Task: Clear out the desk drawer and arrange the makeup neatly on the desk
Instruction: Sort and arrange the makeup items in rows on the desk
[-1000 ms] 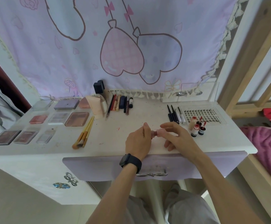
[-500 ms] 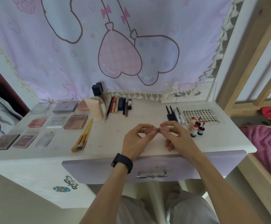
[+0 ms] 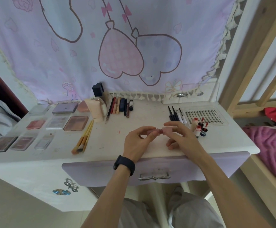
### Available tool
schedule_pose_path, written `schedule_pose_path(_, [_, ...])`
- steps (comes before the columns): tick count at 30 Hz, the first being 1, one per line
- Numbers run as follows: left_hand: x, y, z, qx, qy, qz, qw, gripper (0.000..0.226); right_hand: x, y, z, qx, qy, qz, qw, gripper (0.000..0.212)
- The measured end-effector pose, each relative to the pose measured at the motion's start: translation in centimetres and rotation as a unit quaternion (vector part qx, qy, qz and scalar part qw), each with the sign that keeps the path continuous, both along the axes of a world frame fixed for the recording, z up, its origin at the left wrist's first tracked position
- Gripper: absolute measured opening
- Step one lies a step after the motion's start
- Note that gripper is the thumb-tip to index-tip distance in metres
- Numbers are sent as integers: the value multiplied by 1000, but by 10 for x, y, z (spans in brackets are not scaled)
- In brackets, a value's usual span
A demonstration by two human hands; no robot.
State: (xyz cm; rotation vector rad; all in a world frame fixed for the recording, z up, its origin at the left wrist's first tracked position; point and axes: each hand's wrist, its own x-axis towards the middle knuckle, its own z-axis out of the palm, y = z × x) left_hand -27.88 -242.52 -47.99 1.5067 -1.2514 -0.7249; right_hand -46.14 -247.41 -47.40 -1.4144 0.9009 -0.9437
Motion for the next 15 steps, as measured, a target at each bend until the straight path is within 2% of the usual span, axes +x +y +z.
schedule_pose_path(4, [0, 1, 3, 0, 8, 2, 1000, 19, 7, 1, -1, -31, 71, -36, 996, 23])
schedule_pose_path(9, [-1, 4, 11, 26, 38, -27, 999, 18, 3, 12, -2, -78, 53, -33, 995, 11])
schedule_pose_path(12, [2, 9, 21, 52, 66, -68, 994, 20, -2, 26, 1, -114, 68, -30, 991, 15])
schedule_pose_path(15, [0, 14, 31, 76, 105, -93, 987, 26, -7, 38, 11, -190, 113, -48, 974, 18])
